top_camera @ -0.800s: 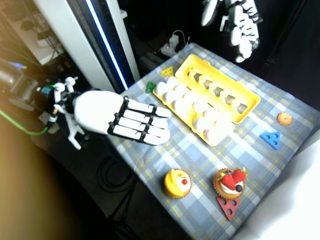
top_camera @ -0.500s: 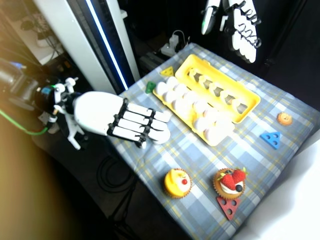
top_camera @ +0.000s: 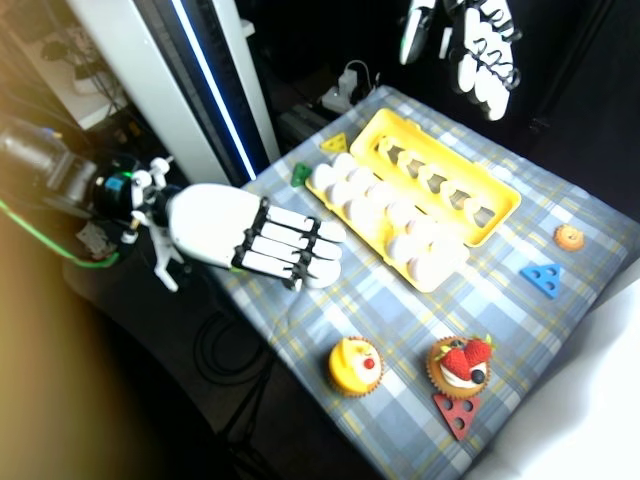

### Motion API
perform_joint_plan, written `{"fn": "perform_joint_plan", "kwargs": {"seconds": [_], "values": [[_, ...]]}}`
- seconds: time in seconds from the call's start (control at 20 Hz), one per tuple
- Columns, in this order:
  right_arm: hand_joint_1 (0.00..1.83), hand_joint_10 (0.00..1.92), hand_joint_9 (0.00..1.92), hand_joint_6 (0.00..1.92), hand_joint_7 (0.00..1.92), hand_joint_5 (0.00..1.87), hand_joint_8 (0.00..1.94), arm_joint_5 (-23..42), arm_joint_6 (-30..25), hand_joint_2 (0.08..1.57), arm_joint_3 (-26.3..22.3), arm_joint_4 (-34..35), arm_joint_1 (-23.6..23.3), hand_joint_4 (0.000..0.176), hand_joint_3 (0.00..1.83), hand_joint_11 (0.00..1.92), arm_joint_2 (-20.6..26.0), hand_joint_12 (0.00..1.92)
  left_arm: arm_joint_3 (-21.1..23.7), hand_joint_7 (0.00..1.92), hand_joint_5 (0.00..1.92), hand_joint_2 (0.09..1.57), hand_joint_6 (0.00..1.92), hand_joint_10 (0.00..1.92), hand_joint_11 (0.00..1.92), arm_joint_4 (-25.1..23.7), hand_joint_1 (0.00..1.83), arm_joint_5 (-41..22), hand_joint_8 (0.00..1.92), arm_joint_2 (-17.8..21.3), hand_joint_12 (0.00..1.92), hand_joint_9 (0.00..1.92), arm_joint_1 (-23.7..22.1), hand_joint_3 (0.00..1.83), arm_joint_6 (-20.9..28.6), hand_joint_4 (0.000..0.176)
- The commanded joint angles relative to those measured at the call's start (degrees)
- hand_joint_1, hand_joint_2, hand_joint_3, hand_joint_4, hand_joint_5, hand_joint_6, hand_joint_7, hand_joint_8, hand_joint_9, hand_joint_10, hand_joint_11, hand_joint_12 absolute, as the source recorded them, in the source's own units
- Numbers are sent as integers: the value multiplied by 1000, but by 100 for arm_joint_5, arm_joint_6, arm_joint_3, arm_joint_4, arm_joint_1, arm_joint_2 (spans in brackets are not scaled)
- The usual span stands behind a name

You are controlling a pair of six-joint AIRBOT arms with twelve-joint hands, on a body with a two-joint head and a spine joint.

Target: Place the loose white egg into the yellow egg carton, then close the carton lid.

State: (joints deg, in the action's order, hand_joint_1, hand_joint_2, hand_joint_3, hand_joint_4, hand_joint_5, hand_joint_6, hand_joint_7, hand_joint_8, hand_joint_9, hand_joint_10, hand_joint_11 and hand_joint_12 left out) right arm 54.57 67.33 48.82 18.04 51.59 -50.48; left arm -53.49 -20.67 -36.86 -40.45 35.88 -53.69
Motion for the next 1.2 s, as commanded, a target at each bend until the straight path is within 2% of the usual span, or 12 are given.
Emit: {"fn": "perform_joint_plan", "kwargs": {"seconds": [0.0, 0.15, 0.3, 0.55, 0.75, 0.85, 0.9, 0.95, 1.0, 1.05, 1.1, 1.15], "values": [[949, 497, 39, 0, 16, 0, 0, 635, 12, 1213, 32, -80, -98, 0, 0, 0, -44, 1461, 27, 93, 120, 1349, 0, 8, 0, 175, 516, -667, 0, 1, 760, 76, -90, 0, 31, 0], [976, 520, 75, 0, 50, 0, 7, 579, 32, 1214, 143, 38, -137, 0, 0, 0, -224, 1512, 29, 106, 115, 1347, 2, 12, 0, 204, 493, -692, 5, 4, 751, 88, -97, 0, 26, 0], [943, 539, 10, 0, 74, 0, 3, 431, 148, 1217, 235, 94, -263, 0, 2, 0, -328, 1400, 30, 101, 106, 1355, 0, 7, 0, 228, 473, -700, 1, 8, 748, 80, -83, 2, 19, 0], [963, 728, 0, 16, 168, 37, 34, 62, 223, 1208, 465, 117, -503, 0, 0, 0, -525, 1442, 30, 92, 102, 1350, 1, 3, 0, 253, 472, -720, 1, 6, 688, 75, -75, 2, -5, 0], [1013, 649, 0, 54, 216, 98, 47, -196, 272, 1169, 636, 195, -615, 0, 0, 0, -666, 1360, 29, 80, 111, 1343, 1, 7, 0, 253, 514, -736, 2, 1, 688, 74, -76, 0, -5, 0], [1025, 836, 0, 84, 261, 96, 104, -301, 282, 1201, 722, 246, -644, 0, 1, 0, -738, 1371, 26, 85, 103, 1354, 0, 5, 0, 255, 460, -749, 2, -2, 683, 73, -76, 4, -5, 0], [1056, 826, 0, 226, 250, 84, 178, -343, 283, 1208, 756, 266, -657, 0, 1, 0, -767, 1321, 24, 86, 109, 1355, 2, 4, 0, 258, 455, -751, 2, -4, 682, 71, -77, 4, -5, 0], [1085, 783, 0, 468, 215, 20, 228, -405, 285, 1216, 799, 280, -679, 0, 0, 0, -807, 1320, 24, 83, 114, 1358, 4, 2, 0, 258, 471, -752, 0, -7, 679, 66, -78, 3, -5, 0], [1091, 936, 0, 516, 214, 3, 287, -449, 291, 1223, 827, 286, -695, 0, 2, 0, -834, 1611, 24, 90, 116, 1359, 2, 6, 0, 258, 455, -752, 1, -7, 726, 80, -78, 1, -5, 0], [1090, 1014, 0, 514, 134, 0, 499, -482, 295, 1229, 847, 293, -708, 0, 2, 0, -854, 1685, 24, 85, 111, 1361, 0, 4, 0, 258, 446, -749, 0, -6, 732, 77, -76, 1, -5, 0], [1090, 1227, 0, 561, 27, 0, 905, -510, 299, 1237, 872, 302, -718, 0, 3, 0, -877, 1819, 24, 100, 125, 1346, 2, 9, 0, 258, 491, -749, 2, -6, 771, 92, -74, 0, -5, 0], [1120, 1387, 0, 587, 5, 0, 1059, -535, 302, 1245, 893, 315, -730, 0, 5, 0, -895, 1901, 24, 105, 130, 1343, 1, 9, 0, 258, 505, -750, 1, -7, 813, 97, -74, 0, -5, 0]]}}
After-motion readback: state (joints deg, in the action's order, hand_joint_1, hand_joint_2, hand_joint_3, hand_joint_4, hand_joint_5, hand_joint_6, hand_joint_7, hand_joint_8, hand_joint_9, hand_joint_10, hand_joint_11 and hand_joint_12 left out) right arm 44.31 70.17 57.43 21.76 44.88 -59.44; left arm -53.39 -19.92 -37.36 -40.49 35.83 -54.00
